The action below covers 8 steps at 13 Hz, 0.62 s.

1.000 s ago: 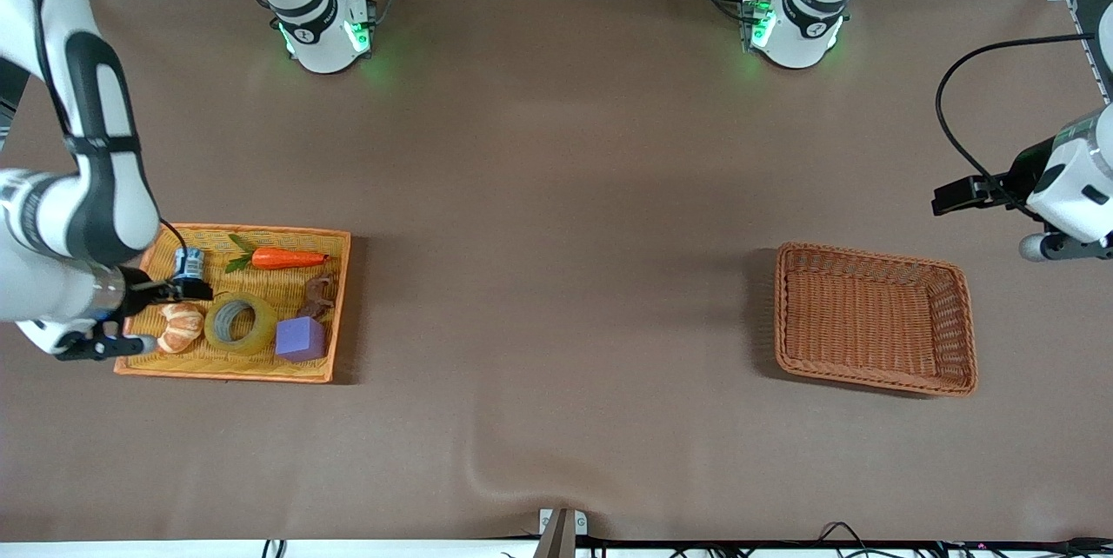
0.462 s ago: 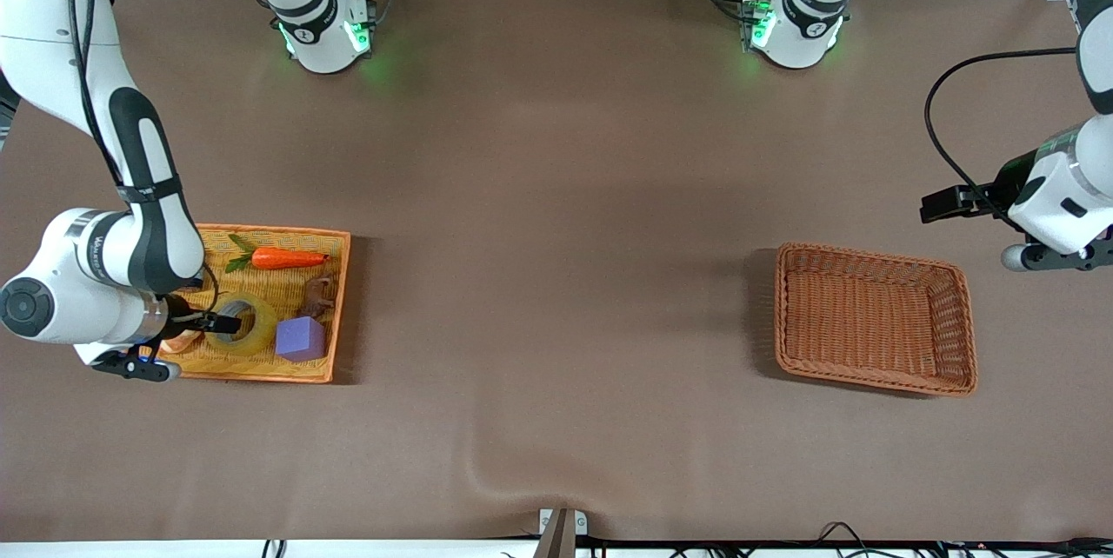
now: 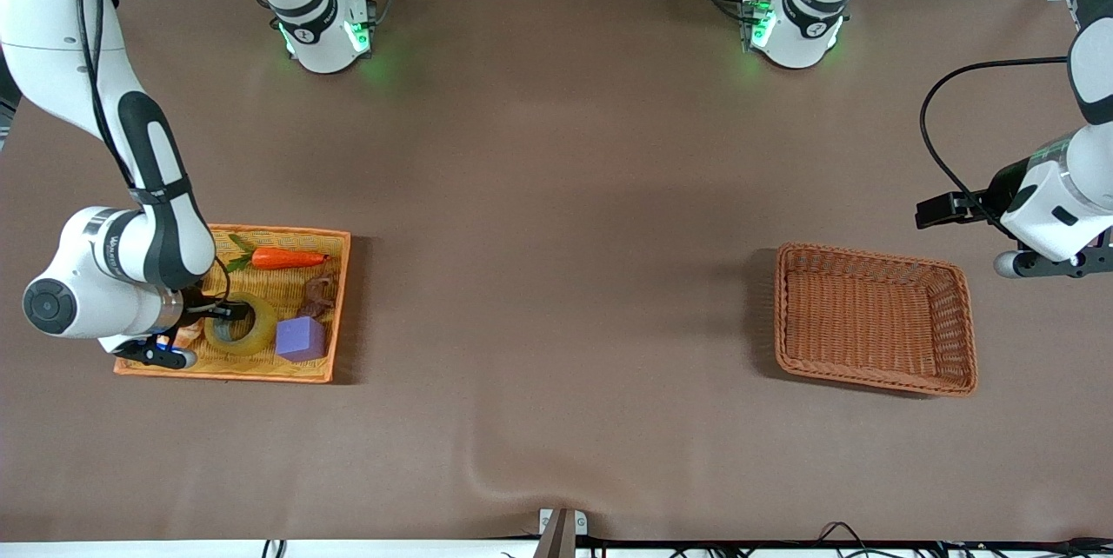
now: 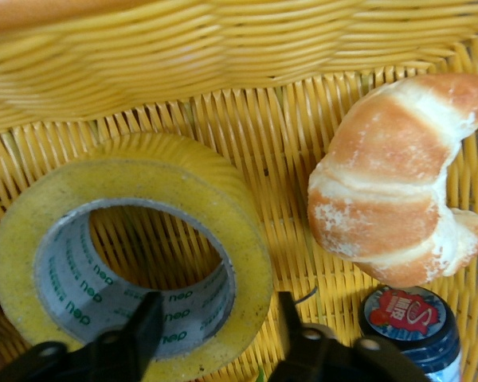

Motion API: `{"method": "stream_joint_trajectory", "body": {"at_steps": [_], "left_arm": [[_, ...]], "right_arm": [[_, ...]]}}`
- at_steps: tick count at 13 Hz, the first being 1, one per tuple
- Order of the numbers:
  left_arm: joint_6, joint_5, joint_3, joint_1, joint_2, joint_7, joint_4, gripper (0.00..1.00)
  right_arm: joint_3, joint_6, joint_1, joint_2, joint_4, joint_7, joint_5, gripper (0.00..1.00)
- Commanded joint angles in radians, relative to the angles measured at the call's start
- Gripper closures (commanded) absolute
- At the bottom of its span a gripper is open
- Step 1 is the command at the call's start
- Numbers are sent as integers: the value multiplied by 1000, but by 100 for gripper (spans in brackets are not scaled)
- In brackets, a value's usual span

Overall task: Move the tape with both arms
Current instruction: 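Lift the tape roll with the right gripper and set it mid-table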

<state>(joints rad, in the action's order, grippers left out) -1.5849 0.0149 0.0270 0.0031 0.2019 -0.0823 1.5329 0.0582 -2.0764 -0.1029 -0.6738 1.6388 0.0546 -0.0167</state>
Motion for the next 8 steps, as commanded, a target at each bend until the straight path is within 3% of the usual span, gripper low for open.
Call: {"method": "stream_joint_trajectory", "body": {"at_steps": [1,5,8], "left_arm": [[-10,4,5,-6,4,-2,-13,0],[-114,-24,7,-136,51,-158,-17,0],[-148,-23,7,-247,100,-365,-28,0]], "right_arm": [[-11,12,-18,19,3,2,-5,100],[-11,15,-41,34,-37,-74,-3,100],[-11,132,-63,88,-114,-194,-3,100]]}}
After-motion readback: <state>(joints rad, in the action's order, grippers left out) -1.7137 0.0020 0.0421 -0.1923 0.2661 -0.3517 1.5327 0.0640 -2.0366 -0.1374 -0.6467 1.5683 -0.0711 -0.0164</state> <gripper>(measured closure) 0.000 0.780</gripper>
